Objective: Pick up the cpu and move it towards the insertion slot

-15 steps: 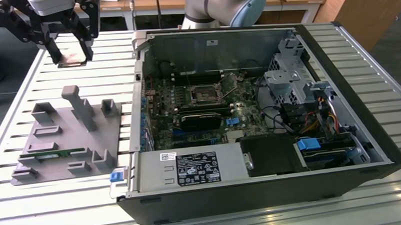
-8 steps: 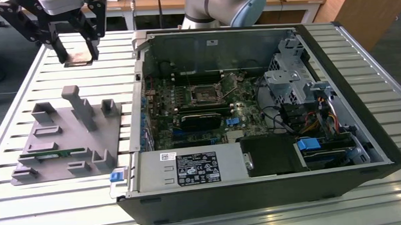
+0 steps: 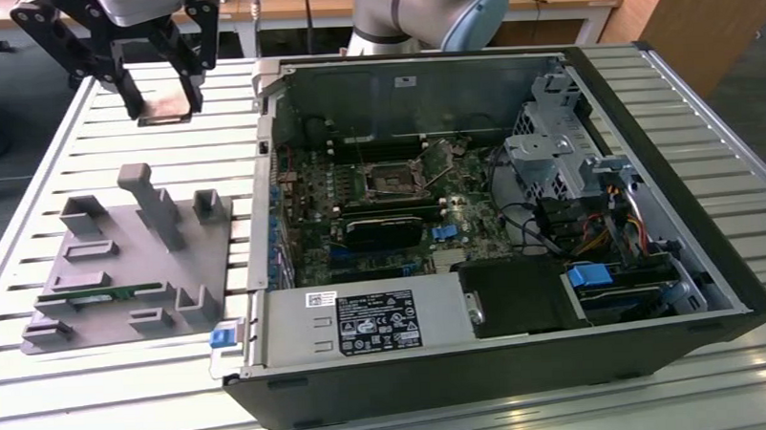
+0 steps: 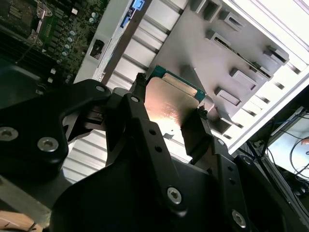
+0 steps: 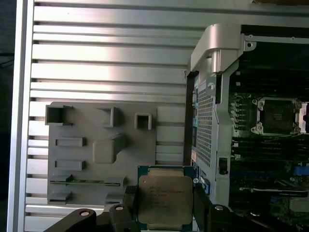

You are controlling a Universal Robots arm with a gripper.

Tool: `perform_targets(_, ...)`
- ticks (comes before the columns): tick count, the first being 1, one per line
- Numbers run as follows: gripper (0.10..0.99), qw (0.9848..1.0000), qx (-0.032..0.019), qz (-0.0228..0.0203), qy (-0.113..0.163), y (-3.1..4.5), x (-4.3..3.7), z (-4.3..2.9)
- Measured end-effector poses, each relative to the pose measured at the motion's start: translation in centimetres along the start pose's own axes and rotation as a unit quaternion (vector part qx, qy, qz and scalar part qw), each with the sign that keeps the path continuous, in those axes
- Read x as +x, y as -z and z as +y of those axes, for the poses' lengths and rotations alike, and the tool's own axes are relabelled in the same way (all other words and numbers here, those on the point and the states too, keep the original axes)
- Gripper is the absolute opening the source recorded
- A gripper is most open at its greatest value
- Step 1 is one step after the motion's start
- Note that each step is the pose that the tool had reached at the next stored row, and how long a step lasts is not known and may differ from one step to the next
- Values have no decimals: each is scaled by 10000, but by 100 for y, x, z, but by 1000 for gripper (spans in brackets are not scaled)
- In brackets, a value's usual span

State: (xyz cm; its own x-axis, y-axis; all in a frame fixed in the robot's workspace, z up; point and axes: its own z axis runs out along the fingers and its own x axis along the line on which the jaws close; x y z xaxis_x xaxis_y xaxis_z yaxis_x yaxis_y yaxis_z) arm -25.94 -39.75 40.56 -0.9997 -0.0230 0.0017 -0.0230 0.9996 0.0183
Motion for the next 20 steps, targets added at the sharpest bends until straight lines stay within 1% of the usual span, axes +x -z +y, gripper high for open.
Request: perform_targets(20, 541, 10000, 0, 0, 0, 0, -312, 36)
